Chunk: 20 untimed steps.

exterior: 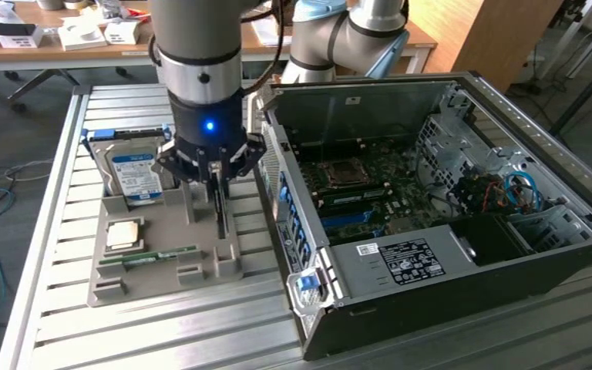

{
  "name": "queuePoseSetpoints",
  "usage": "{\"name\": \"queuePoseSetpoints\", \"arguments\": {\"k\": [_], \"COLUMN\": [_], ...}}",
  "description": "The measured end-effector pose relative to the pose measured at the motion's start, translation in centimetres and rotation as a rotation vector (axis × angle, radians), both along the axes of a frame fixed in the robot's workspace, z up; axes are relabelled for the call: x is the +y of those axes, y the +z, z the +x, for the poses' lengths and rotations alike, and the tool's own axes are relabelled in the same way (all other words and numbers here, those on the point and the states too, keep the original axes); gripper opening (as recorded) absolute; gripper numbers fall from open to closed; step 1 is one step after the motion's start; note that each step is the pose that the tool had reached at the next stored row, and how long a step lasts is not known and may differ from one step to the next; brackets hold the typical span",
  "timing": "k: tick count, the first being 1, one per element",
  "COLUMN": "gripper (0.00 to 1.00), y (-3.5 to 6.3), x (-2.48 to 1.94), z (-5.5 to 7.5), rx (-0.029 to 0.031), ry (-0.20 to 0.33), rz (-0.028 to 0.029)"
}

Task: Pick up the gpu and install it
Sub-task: 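Pick up the gpu and move the gpu toward the slot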

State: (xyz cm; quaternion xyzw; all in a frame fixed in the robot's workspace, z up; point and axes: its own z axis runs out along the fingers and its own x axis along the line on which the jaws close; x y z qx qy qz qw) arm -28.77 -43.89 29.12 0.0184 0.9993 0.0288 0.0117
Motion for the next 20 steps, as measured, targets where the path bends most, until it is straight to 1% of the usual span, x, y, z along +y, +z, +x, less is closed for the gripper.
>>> {"name": "queuePoseSetpoints", "arguments": {"k": [14,20], "gripper": [0.26,0.26], "y": [4.53,6.73], "x": [0.0,0.0], "z": [0.0,0.0], "rx": [0.0,0.0001], "ry": [0.0,0.0], "rz": [0.0,0.0]}}
